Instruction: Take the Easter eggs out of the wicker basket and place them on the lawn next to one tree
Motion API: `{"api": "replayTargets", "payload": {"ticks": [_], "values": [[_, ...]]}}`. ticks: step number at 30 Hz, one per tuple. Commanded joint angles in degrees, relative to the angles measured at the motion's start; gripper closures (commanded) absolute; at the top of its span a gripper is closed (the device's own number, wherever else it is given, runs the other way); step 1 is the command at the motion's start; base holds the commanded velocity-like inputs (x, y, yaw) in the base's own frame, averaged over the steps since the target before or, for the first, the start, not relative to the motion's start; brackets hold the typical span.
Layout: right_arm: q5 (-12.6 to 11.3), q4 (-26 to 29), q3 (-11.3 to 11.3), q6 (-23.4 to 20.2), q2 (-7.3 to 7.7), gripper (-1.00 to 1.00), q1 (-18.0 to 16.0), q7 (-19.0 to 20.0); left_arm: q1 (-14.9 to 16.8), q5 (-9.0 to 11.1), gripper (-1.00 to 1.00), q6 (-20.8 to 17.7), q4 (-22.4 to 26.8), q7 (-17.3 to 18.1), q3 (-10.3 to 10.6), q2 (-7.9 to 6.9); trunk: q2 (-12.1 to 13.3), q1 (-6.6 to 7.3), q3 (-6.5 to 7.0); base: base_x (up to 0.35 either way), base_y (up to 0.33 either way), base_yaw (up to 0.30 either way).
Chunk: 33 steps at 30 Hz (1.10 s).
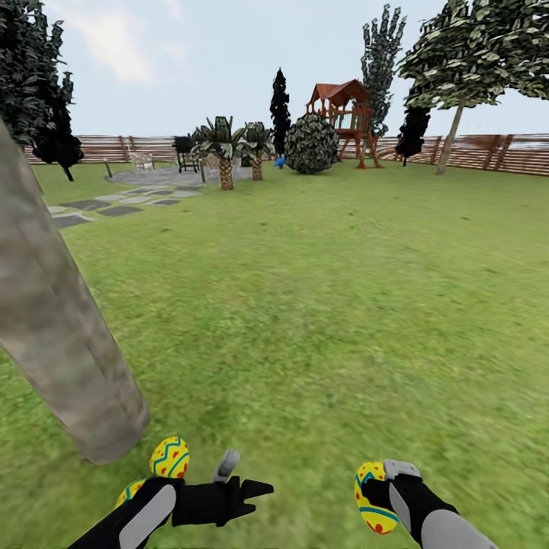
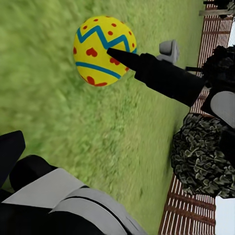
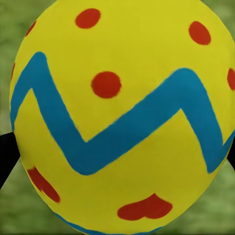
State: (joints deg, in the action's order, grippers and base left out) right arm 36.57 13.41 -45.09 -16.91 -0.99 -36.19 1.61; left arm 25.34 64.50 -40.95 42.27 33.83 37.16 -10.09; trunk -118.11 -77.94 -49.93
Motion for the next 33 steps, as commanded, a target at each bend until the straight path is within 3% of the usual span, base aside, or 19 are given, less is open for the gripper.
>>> {"api": "replayTargets", "payload": {"ticks": [1, 6, 33], "values": [[0.3, 0.15, -0.35, -0.3, -0.06, 1.0, -0.02, 0.15, 0.06, 0.37, -1.0, -0.18, 0.01, 0.01, 0.2, 0.1, -0.02, 0.01, -0.14, 0.0, 0.0, 0.0], [0.27, 0.12, -0.35, -0.23, -0.06, 1.0, -0.02, 0.15, 0.06, 0.28, -1.0, -0.15, -0.08, 0.01, 0.2, 0.67, -0.02, 0.01, -0.6, 0.0, 0.0, 0.0], [0.26, 0.03, -0.35, -0.24, -0.06, 1.0, -0.02, 0.15, 0.06, 0.28, -1.0, -0.18, -0.08, 0.01, 0.2, 0.72, -0.02, 0.01, -3.05, 0.0, 0.0, 0.0]]}}
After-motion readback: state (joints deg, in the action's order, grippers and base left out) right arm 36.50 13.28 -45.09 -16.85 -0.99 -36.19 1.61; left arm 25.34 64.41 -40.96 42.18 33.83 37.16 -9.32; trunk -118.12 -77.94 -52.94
